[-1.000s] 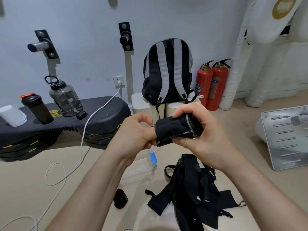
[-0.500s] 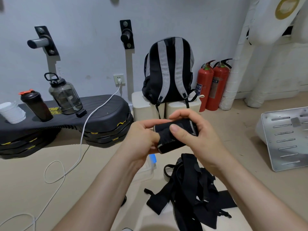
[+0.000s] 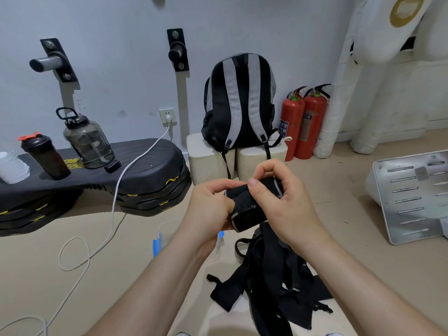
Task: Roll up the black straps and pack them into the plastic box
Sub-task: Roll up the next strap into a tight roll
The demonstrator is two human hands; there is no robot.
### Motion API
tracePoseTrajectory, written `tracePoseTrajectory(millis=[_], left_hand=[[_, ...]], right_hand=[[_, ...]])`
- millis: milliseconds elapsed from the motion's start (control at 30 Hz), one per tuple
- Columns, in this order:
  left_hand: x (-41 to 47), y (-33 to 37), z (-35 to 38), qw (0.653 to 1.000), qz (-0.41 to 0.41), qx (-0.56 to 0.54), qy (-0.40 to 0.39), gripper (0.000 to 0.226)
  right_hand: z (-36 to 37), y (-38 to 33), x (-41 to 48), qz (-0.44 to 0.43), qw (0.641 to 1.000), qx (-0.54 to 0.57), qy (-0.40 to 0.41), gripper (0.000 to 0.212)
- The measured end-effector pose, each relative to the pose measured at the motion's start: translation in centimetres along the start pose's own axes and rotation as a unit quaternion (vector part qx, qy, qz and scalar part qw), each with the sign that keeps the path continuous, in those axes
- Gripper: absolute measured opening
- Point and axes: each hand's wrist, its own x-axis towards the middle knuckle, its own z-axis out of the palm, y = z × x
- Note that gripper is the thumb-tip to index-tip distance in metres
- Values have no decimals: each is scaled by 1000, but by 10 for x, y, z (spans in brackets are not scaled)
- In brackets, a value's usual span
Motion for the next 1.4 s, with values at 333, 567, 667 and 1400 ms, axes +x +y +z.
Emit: tracePoseTrajectory(millis=[333, 567, 667, 1400], left_hand=[[4, 0, -18, 980, -57, -134, -139, 31], [1, 3, -36, 948, -40, -133, -285, 59], [2, 4, -35, 989, 59, -22, -132, 47], [-3, -3, -11, 969, 145, 191, -57, 57]], right_hand=[[-37, 7, 12, 168, 948, 217, -160, 58], [-44, 12, 18, 180, 943, 270, -76, 43], [-44, 12, 19, 187, 959, 210, -34, 36], [-12, 5, 11, 62, 996, -22, -59, 53]])
